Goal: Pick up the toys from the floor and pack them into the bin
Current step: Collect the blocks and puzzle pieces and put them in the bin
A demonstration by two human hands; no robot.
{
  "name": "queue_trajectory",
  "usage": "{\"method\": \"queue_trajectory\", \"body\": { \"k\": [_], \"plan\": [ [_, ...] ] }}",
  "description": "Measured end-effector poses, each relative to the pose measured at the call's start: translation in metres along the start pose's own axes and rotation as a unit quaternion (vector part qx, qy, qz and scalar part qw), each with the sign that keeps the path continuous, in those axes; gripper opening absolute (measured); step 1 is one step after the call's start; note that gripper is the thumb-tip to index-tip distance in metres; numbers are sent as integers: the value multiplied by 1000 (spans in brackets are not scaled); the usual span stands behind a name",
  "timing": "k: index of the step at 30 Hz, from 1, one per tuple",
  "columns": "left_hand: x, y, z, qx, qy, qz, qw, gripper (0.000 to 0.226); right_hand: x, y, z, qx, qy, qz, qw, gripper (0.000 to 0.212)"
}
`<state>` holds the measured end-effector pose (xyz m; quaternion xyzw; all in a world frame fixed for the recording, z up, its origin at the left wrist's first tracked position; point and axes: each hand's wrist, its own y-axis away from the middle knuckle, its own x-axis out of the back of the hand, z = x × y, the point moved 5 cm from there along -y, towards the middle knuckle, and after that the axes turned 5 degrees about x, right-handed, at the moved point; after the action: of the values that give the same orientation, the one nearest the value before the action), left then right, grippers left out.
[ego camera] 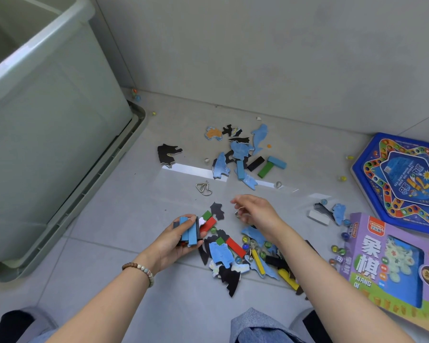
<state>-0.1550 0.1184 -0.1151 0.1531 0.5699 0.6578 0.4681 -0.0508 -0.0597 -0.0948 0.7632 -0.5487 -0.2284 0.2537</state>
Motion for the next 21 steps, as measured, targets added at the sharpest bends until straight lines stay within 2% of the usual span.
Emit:
{"method": "queue_trajectory", "body": {
  "k": [1, 4, 8, 16, 18, 19, 21],
  "plan": [
    [0, 0, 0, 1, 2, -1, 1000, 21, -3, 1, 2, 25, 84, -11, 996, 10],
    [3, 0, 1, -5, 7, -3, 1000, 23, -24, 7, 18, 58, 159, -60, 984, 9],
    [12, 1, 8, -17, 25, 10, 999, 18, -40, 4, 30, 115, 307, -24, 944, 19],
    [19, 2, 18, -32, 33, 20, 999, 16, -40, 0, 31, 150, 421, -3, 895, 17],
    [17, 2, 18, -31, 34, 17, 999, 16, -38, 1, 32, 150, 414, -7, 898, 16],
    [15, 1, 18, -31, 34, 15, 999, 16, -35, 2, 30, 145, 370, 2, 918, 16],
    [13, 0, 18, -28, 31, 10, 999, 17, -24, 4, 23, 104, 179, 50, 977, 20]
  ]
}}
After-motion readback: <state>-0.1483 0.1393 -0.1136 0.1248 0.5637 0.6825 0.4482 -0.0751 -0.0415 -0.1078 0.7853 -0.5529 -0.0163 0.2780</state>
